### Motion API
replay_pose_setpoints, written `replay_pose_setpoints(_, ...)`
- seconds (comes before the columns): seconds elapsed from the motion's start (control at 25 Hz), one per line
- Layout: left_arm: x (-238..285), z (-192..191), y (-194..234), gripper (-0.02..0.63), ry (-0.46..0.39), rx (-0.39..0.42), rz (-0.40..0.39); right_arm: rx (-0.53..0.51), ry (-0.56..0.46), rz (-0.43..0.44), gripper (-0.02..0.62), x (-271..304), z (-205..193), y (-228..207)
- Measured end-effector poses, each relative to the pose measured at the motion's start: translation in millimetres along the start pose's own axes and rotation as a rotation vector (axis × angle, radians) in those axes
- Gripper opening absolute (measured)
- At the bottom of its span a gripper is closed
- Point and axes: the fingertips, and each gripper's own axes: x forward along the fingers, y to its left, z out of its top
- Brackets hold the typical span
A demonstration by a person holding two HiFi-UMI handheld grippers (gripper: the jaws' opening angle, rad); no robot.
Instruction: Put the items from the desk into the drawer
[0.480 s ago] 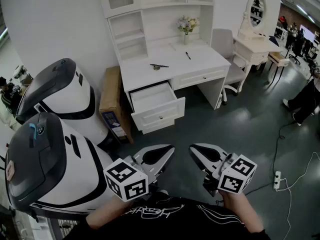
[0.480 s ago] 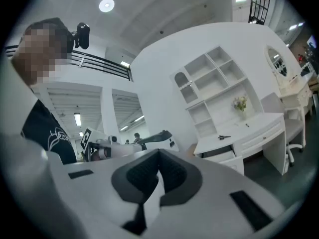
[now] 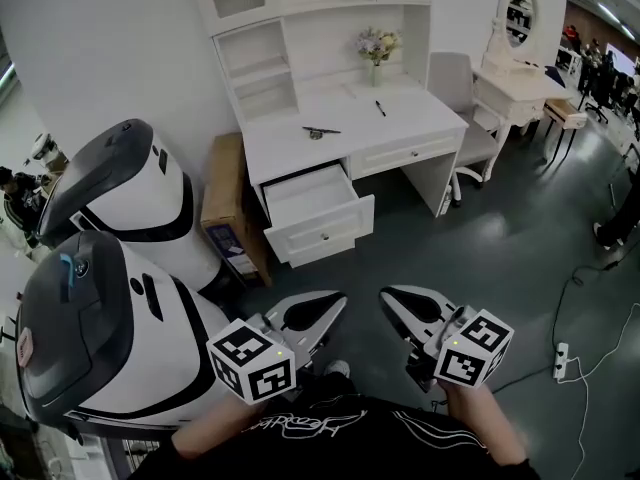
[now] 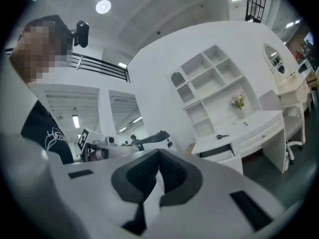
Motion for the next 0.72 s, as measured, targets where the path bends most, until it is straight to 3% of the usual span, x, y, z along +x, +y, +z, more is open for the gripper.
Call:
replay_pose_setpoints(0.36, 24.8, -2.5, 52.8, 0.009, 0.007, -0.041, 0.016, 0.071, 0.017, -0.003, 0.009, 32.5, -9.4, -50.6)
replay_pose_setpoints(0.72, 84.5, 22.8, 168.2, 0.009, 0.027, -0.112, 0.020, 0.109, 0.051, -0.022, 0.009, 113.6, 4.8, -145.3)
